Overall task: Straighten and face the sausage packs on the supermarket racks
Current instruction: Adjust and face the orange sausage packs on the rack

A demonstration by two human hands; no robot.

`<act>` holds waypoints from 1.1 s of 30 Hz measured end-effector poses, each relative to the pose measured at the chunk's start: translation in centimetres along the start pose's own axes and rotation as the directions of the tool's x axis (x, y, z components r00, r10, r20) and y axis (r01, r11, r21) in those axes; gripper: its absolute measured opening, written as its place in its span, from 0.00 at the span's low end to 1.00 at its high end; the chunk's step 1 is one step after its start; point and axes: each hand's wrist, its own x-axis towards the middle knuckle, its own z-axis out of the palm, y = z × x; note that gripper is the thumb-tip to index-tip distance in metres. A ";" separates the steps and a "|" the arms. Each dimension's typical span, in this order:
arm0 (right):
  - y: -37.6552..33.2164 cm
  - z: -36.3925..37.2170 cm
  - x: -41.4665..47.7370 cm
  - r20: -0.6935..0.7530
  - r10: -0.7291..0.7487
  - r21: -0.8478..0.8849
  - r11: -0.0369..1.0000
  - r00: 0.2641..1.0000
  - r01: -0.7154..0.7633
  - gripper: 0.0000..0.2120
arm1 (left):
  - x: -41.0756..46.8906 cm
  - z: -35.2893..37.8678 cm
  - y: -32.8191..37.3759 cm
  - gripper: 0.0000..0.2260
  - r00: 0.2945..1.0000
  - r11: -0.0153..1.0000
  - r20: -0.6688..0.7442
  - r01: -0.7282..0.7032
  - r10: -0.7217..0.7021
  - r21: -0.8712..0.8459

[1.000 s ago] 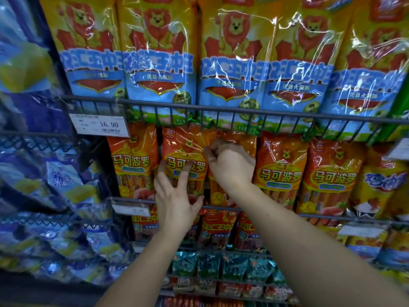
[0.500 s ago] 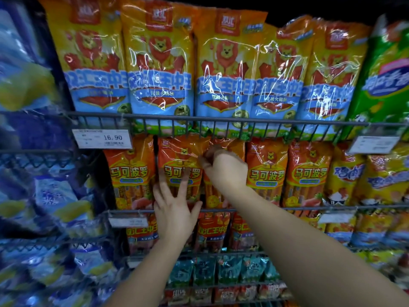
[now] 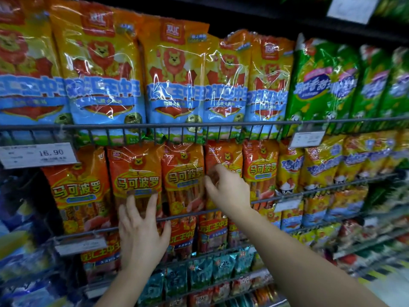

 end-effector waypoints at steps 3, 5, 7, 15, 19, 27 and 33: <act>2.5 -0.7 -1.2 -0.026 0.037 0.034 0.999 0.999 -0.036 0.04 | 0.0 0.3 0.8 0.35 1.000 1.000 0.019 0.011 -0.011 -0.003; 4.1 -1.0 -2.0 -0.039 0.057 0.060 0.997 0.998 -0.055 0.04 | 0.0 0.6 1.2 0.35 1.000 1.000 0.019 0.005 -0.004 -0.014; 5.8 -1.2 -2.7 -0.063 0.063 0.066 0.996 0.996 -0.059 0.04 | 0.1 0.8 1.7 0.34 1.000 0.999 0.022 0.000 0.001 -0.035; 13.0 -3.8 -4.1 -0.110 0.094 0.081 0.993 0.990 -0.085 0.05 | -0.3 1.3 7.0 0.34 0.997 0.995 -0.016 -0.077 0.076 -0.061; 18.2 -5.9 -3.7 -0.175 0.093 0.033 0.996 0.980 -0.088 0.06 | -0.5 2.3 11.6 0.32 0.993 0.989 0.007 -0.119 0.120 -0.093; 29.4 -10.7 -0.1 -0.257 0.006 -0.073 0.997 0.966 -0.025 0.13 | -1.0 6.3 26.2 0.30 0.984 0.967 0.048 -0.160 0.173 -0.198; 34.8 -13.4 2.5 -0.271 -0.040 -0.001 0.999 0.962 0.041 0.28 | -0.8 8.2 37.9 0.30 0.981 0.936 -0.007 -0.189 0.196 -0.298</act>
